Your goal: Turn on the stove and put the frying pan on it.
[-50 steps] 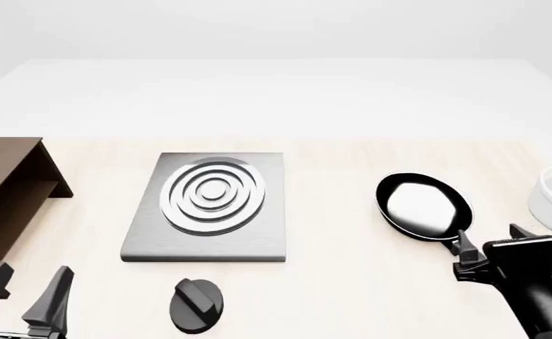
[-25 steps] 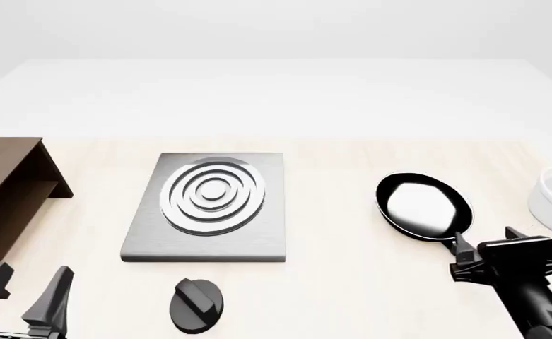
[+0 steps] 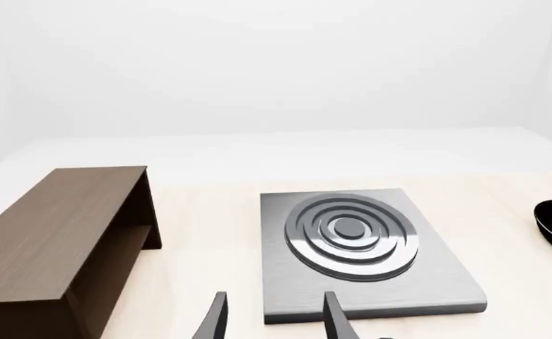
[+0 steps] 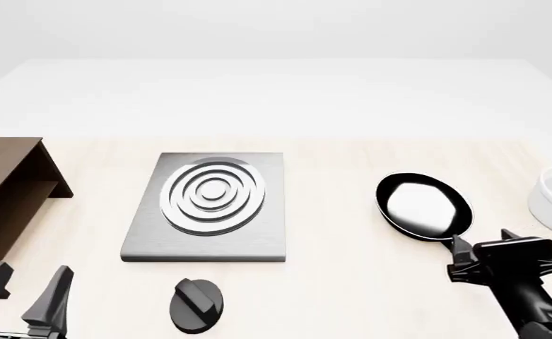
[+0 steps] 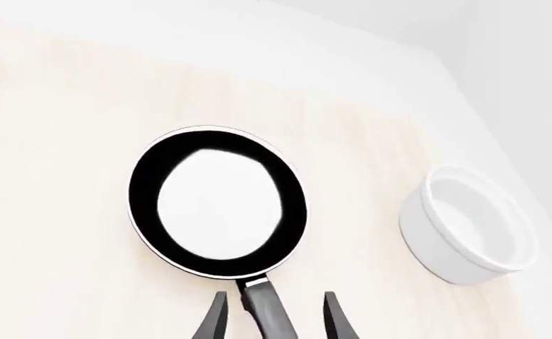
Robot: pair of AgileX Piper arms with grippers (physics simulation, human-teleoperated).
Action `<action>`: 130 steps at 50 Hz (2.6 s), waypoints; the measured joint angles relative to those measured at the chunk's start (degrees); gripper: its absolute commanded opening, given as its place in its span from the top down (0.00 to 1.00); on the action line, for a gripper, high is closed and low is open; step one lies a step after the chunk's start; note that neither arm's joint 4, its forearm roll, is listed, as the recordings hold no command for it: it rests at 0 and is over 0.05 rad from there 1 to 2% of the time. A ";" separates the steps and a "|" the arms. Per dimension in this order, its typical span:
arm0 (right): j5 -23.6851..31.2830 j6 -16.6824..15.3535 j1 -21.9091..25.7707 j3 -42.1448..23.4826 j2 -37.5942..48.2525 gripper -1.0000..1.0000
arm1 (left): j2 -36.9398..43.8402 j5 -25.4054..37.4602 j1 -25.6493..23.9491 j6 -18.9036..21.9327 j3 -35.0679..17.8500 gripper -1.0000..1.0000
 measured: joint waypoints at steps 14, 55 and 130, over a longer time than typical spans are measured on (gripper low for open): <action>-1.61 -0.36 -0.31 -0.41 2.50 0.00 | 0.00 0.00 -0.01 0.03 0.02 0.00; -7.39 -0.94 -1.01 -1.14 10.28 0.00 | -0.01 -0.04 0.08 -0.01 -0.04 0.00; -13.52 -2.60 -2.98 -4.64 22.26 0.00 | 0.00 -0.10 0.24 -0.26 0.01 0.00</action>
